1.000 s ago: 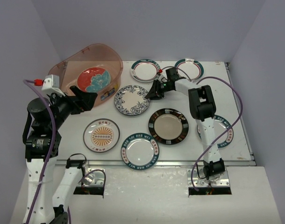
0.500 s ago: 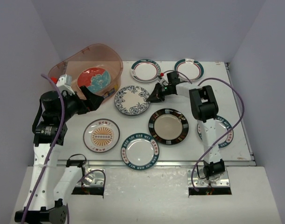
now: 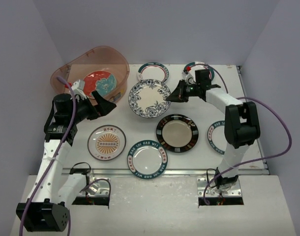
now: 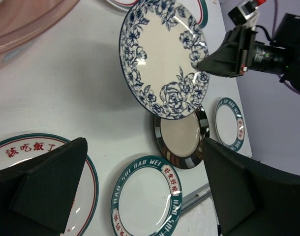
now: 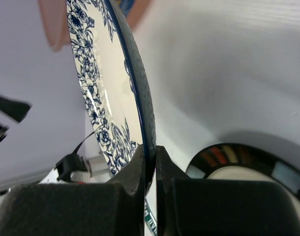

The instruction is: Place the plates into the plastic bin on the countertop

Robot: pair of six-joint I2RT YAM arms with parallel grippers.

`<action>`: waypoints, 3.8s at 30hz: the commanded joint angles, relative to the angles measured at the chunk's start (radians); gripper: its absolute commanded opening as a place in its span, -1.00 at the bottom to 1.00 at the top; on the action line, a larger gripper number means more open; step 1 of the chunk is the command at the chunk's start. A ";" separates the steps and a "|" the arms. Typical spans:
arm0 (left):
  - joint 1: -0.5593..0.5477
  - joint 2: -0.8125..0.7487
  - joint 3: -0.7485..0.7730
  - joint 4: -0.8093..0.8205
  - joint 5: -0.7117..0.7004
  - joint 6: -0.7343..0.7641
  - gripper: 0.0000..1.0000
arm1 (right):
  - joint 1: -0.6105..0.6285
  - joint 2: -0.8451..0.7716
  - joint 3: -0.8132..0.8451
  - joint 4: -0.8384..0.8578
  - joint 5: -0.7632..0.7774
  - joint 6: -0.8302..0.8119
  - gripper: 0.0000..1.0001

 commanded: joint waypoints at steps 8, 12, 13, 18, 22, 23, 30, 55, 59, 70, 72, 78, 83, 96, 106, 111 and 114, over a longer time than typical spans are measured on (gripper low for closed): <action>-0.187 0.173 -0.004 0.260 0.020 -0.113 0.53 | 0.084 -0.304 -0.162 0.343 -0.338 0.160 -1.00; -0.200 0.218 0.008 0.302 0.010 -0.131 -0.36 | 0.086 -0.331 -0.167 0.350 -0.341 0.158 -1.00; -0.200 0.221 0.009 0.302 0.015 -0.132 -0.53 | 0.086 -0.331 -0.169 0.352 -0.341 0.159 -1.00; -0.200 0.250 0.060 0.378 0.046 -0.160 -1.00 | 0.087 -0.334 -0.191 0.401 -0.362 0.193 -0.86; -0.161 0.253 0.168 0.367 -0.081 -0.226 -1.00 | 0.055 -0.375 -0.150 0.094 -0.165 -0.006 0.98; -0.141 0.258 0.196 0.342 -0.100 -0.250 -1.00 | 0.039 -0.389 -0.153 0.054 -0.120 -0.036 0.98; 0.116 0.420 0.476 0.215 -0.208 -0.341 -1.00 | -0.045 -0.575 -0.306 -0.045 0.034 -0.131 0.98; 0.251 1.175 0.882 0.096 -0.250 -0.289 -0.46 | -0.051 -0.834 -0.422 -0.245 0.161 -0.278 0.98; 0.251 1.174 0.873 0.056 -0.348 -0.279 0.36 | -0.051 -0.828 -0.415 -0.266 0.181 -0.291 0.97; 0.226 1.335 1.064 -0.176 -0.504 -0.213 1.00 | -0.041 -0.815 -0.373 -0.412 0.406 -0.376 0.98; 0.221 1.356 1.088 -0.208 -0.522 -0.199 1.00 | -0.041 -0.822 -0.363 -0.438 0.436 -0.386 0.98; 0.201 1.336 1.174 -0.285 -0.603 -0.158 1.00 | -0.041 -0.858 -0.359 -0.473 0.486 -0.399 0.98; 0.192 1.338 1.347 -0.377 -0.615 -0.124 1.00 | -0.041 -0.867 -0.348 -0.492 0.488 -0.395 0.98; -0.378 0.636 0.757 -0.034 -0.461 0.045 1.00 | -0.044 -1.070 -0.390 -0.354 0.509 -0.200 0.98; -0.551 0.961 0.585 0.095 -0.146 0.084 1.00 | -0.044 -1.152 -0.350 -0.510 0.561 -0.261 0.98; -0.559 1.076 0.549 0.147 -0.028 0.109 0.95 | -0.044 -1.120 -0.389 -0.492 0.472 -0.284 0.98; -0.560 1.153 0.556 0.142 0.006 0.127 0.78 | -0.044 -1.114 -0.445 -0.445 0.389 -0.283 0.98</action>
